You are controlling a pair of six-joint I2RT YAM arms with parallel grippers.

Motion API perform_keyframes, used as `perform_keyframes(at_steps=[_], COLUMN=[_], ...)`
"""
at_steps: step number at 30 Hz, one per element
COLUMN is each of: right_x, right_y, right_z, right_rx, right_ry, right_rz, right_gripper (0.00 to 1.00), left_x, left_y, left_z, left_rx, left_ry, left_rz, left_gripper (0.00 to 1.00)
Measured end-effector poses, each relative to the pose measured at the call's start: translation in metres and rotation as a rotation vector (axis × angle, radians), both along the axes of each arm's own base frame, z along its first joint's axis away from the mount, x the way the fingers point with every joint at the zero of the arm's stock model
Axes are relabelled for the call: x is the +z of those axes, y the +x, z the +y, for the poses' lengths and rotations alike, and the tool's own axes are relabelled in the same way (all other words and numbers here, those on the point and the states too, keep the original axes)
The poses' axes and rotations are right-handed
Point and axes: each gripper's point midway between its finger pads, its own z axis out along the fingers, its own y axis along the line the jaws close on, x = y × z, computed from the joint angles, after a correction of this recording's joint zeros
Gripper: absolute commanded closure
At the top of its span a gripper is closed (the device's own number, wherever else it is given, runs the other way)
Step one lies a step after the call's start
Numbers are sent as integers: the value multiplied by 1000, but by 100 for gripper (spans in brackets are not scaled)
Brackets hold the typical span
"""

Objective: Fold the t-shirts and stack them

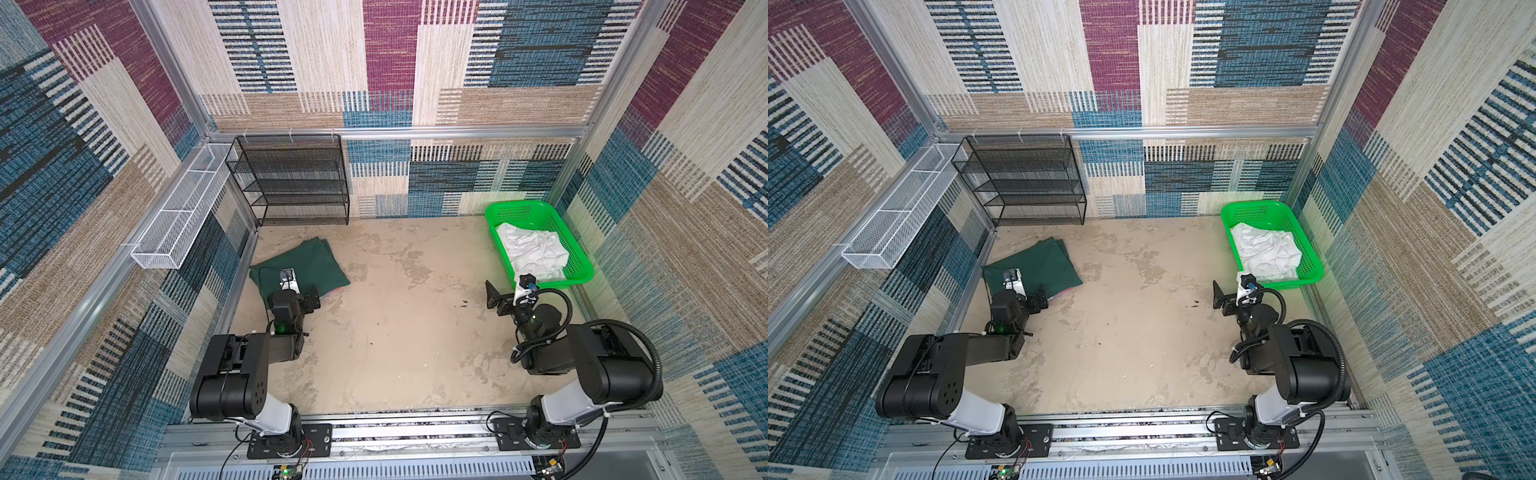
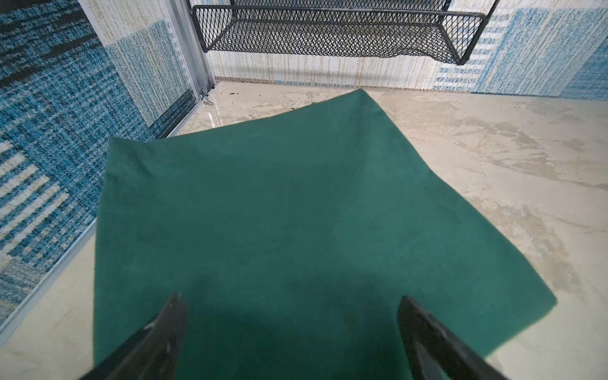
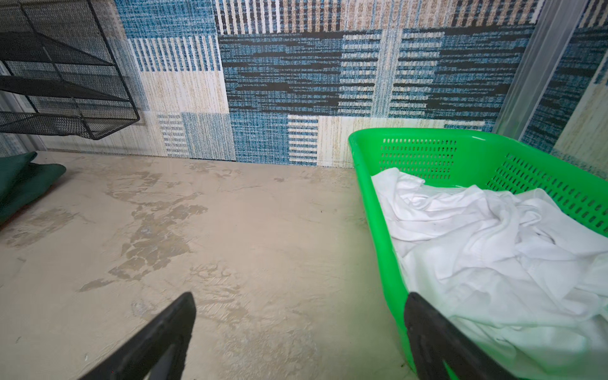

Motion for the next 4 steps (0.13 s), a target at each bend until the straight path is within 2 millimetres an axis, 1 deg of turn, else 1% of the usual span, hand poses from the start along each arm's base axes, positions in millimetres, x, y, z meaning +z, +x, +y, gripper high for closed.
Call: perform_keyframes(at_steps=[4], right_x=[0], right_y=[0], right_z=[1], right_rx=[5], right_ry=[0], right_rz=[-1], right_gripper=[1], left_x=[0], left_y=[0], left_z=[0], left_rx=[0], left_ry=[0], left_rz=[0], left_gripper=[0])
